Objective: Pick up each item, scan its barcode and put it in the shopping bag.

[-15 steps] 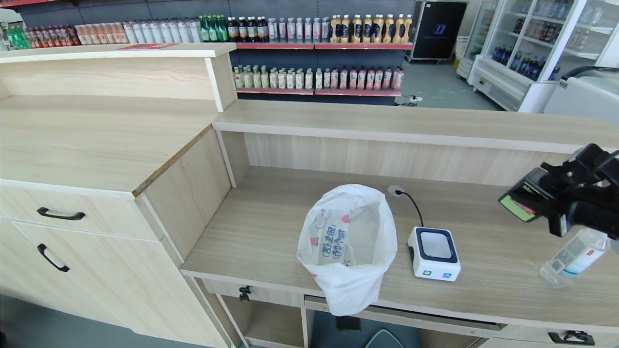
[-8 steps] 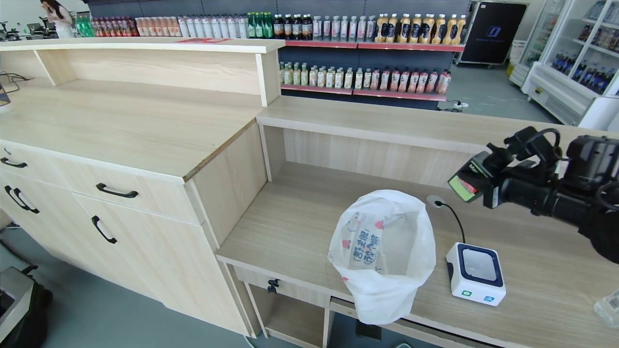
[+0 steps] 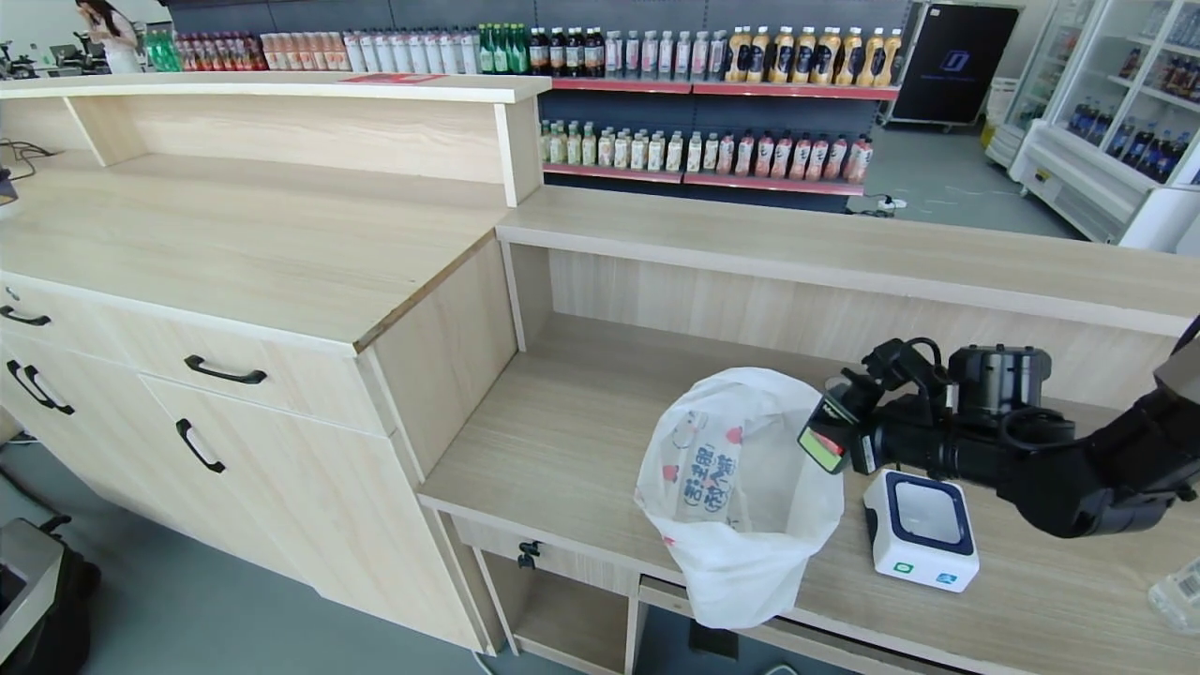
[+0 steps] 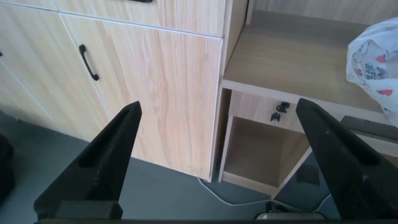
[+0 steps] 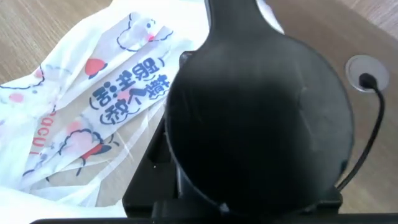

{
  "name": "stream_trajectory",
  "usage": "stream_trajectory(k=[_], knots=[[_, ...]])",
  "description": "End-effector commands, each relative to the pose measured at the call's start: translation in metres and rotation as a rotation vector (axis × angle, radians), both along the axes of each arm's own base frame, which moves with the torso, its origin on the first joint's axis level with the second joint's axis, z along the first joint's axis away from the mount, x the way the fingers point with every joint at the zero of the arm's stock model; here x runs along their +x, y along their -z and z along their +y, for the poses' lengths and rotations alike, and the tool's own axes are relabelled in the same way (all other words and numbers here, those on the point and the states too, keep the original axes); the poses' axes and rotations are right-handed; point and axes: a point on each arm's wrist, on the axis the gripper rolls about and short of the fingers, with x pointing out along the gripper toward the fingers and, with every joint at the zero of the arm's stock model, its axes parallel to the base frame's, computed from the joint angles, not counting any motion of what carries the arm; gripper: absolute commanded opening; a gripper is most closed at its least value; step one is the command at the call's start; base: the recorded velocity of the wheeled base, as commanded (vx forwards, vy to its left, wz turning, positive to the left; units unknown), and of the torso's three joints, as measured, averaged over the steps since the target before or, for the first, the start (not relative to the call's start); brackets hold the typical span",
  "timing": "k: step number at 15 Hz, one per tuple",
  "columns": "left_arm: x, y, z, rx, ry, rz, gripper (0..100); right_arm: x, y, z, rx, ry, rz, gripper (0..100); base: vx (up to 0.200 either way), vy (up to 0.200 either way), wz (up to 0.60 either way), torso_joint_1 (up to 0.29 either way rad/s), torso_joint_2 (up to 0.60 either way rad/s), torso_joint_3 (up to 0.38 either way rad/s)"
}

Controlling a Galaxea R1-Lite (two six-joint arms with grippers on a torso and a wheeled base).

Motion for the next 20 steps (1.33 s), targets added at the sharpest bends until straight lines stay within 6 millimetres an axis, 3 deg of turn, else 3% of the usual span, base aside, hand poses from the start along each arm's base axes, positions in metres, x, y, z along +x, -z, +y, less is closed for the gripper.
stream_trajectory(k=[1,14,20], knots=[[0.0,0.0,0.0,0.0,0.0,-0.001,100,0.003,0.019,0.007,-0.002,-0.019,0.055,0,0.0,0.0,0.0,0.0,0.0,0.0],[0.0,0.0,0.0,0.0,0.0,-0.001,100,0.015,0.054,0.02,-0.01,-0.055,0.088,0,0.0,0.0,0.0,0.0,0.0,0.0],[0.0,0.0,0.0,0.0,0.0,-0.001,100,0.023,0.073,0.036,0.007,-0.087,0.067,0,0.0,0.0,0.0,0.0,0.0,0.0]])
